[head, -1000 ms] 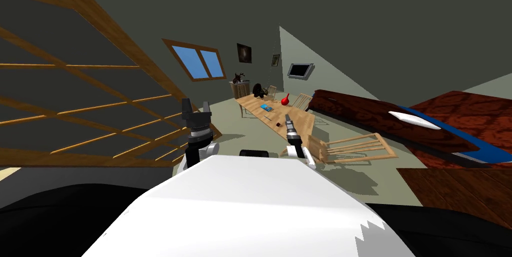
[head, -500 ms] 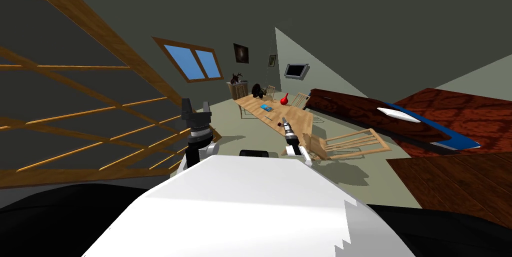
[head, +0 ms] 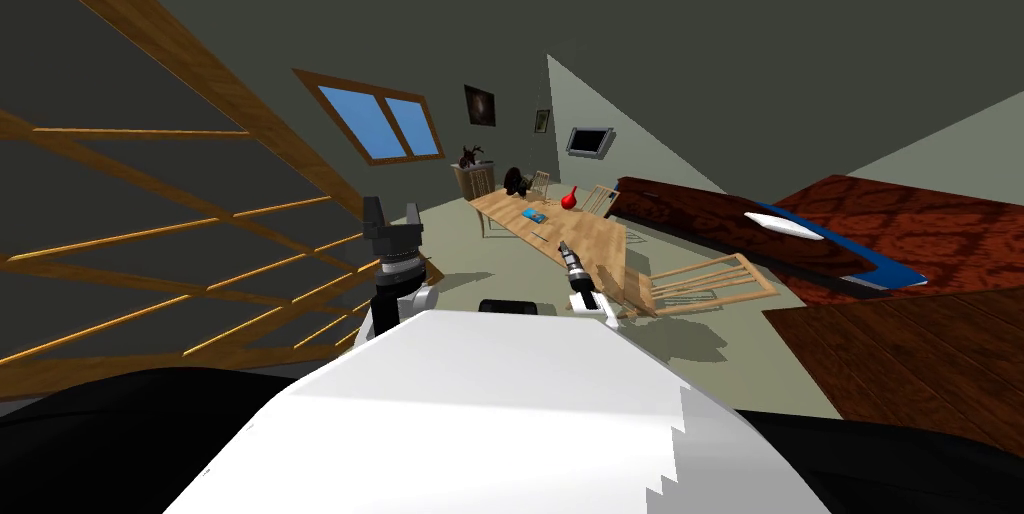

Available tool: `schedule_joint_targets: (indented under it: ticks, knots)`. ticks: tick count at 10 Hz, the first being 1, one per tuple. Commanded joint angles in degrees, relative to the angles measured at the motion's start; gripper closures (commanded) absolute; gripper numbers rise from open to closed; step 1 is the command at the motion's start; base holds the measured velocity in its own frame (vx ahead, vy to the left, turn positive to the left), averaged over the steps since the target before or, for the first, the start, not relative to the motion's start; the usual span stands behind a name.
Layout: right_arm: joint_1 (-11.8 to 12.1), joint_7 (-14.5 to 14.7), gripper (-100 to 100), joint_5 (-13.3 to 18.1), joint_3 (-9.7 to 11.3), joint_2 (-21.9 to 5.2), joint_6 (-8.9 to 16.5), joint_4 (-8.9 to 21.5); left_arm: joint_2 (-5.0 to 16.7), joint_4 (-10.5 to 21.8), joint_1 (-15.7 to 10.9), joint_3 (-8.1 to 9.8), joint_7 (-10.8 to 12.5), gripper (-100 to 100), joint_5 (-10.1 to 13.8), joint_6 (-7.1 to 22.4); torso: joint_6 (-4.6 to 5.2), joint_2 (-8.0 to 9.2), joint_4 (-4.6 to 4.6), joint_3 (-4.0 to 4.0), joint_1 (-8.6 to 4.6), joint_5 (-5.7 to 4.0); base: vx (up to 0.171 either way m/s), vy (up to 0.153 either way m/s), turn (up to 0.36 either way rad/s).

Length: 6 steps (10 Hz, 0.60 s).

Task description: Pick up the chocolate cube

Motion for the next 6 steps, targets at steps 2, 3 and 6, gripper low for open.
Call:
schedule_joint_targets:
  ticks: [2,3,6]
  knots:
    - [-1.4,1.9,-100,1.6,-0.1,-0.6,1.6,4.0,0.0,0.0,0.0,0.00,0.0,0,0.0,0.0,0.00,-0.03,0.00,-0.01,-0.07,0.00,0.035,0.063,-0.035]
    - [-1.4,1.9,-100,1.6,-0.1,-0.6,1.6,4.2,0.0,0.0,0.0,0.00,0.0,0,0.0,0.0,0.00,-0.06,-0.01,-0.04,-0.10,-0.02,0.030,0.036,-0.022]
    - [-2.8,4.2,-100,3.7,-0.2,-1.3,3.2,8.7,0.0,0.0,0.0,0.00,0.0,0,0.0,0.0,0.00,-0.09,-0.02,-0.05,-0.21,-0.04,0.039,0.031,-0.022]
